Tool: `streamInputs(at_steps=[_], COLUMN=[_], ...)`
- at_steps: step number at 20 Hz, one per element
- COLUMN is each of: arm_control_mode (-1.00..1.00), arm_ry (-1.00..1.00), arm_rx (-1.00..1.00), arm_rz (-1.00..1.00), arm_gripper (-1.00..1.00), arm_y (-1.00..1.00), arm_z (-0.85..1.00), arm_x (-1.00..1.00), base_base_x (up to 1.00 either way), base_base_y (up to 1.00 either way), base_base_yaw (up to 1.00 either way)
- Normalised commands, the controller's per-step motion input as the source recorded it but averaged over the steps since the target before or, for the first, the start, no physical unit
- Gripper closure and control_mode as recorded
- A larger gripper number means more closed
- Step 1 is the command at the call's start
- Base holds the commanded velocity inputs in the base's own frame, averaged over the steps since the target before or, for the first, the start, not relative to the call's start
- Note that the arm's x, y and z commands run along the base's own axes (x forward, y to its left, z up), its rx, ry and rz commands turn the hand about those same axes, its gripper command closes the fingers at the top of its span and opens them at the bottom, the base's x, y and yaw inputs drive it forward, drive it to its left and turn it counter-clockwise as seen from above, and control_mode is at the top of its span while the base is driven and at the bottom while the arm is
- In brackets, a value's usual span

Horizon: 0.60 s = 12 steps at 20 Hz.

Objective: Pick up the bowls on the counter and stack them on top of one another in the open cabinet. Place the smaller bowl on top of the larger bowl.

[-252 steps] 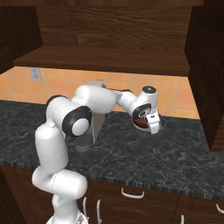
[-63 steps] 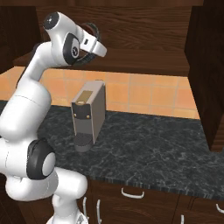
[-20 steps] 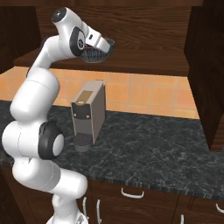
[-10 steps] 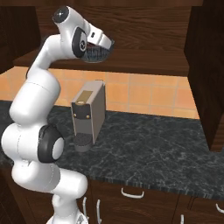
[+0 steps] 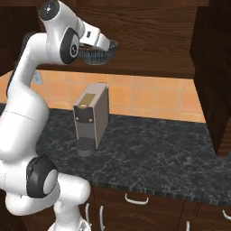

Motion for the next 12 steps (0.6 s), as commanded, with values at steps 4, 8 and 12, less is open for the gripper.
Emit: streamInputs(at_steps=[4,8,12], arm_control_mode=[-1.0,-1.0,-1.0], arm_ry=[0.03,0.08,0.1], arm_rx=[-0.03,-0.11,-0.11], arm_rz=[0.11,0.14,0.11], arm_gripper=[-1.0,-1.0,-1.0], arm_y=[0.0,-0.04,0.0], arm_z=[-0.24,-0.64,-0.58], arm_x=[-0.69,-0.37,-0.48], base_base_x=[0.0,0.0,0.0], base_base_y=[0.0,0.0,0.0], base_base_yaw=[0.0,0.0,0.0])
